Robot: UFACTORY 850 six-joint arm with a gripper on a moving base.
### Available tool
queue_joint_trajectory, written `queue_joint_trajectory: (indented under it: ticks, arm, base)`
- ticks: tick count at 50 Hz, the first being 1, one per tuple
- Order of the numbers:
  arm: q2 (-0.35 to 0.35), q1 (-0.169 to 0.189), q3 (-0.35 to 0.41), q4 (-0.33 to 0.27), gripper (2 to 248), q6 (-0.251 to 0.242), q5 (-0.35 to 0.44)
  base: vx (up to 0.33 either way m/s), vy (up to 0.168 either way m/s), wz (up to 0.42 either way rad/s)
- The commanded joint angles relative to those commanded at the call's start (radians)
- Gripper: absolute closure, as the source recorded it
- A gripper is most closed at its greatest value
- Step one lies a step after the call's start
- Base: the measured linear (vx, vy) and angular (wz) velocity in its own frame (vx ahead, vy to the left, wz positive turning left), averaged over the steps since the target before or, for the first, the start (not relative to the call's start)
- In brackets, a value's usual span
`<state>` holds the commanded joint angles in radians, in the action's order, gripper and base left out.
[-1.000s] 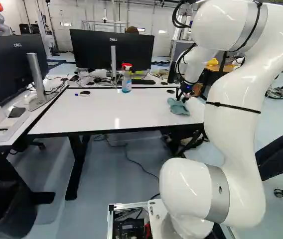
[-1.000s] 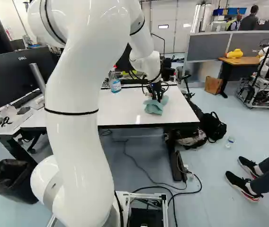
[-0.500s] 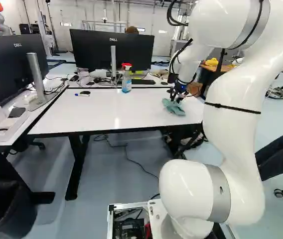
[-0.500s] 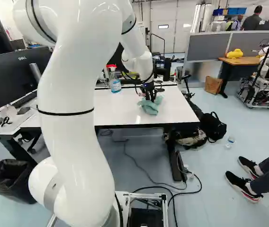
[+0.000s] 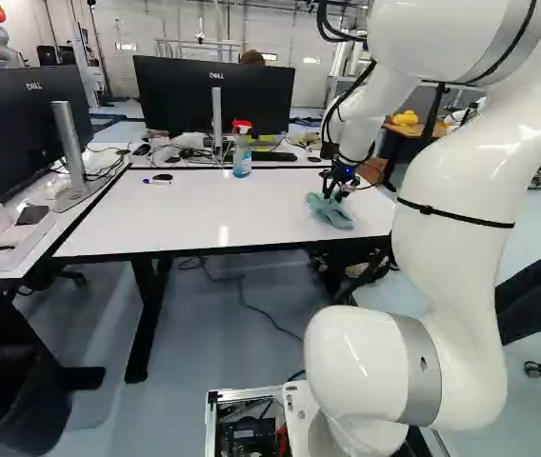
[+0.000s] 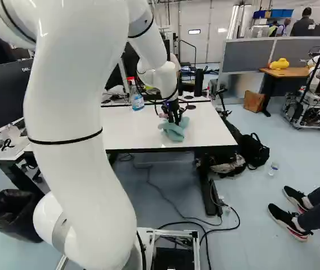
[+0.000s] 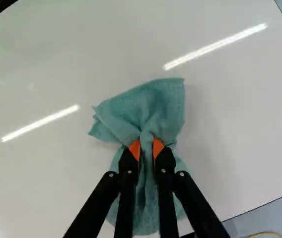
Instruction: Clean the table with the green towel
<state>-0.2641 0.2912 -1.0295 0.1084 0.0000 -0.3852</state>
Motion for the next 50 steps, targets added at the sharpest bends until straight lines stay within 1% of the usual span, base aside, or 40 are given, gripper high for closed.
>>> queue_joint_trajectory:
  ticks: [11, 18, 34, 43, 50]
  arm:
    - [0.042, 0.017, 0.051, 0.000, 200, 0.000, 0.000]
    - [0.044, 0.036, 0.053, 0.000, 200, 0.000, 0.000]
    - [-0.014, 0.071, -0.017, 0.000, 200, 0.000, 0.000]
    - [-0.052, 0.075, -0.064, 0.000, 200, 0.000, 0.000]
    - [-0.082, 0.071, -0.102, 0.000, 200, 0.000, 0.000]
  base:
    - [0.000, 0.000, 0.000]
    - [0.000, 0.000, 0.000]
    - [0.000, 0.000, 0.000]
    - [0.000, 0.000, 0.000]
    - [0.000, 0.000, 0.000]
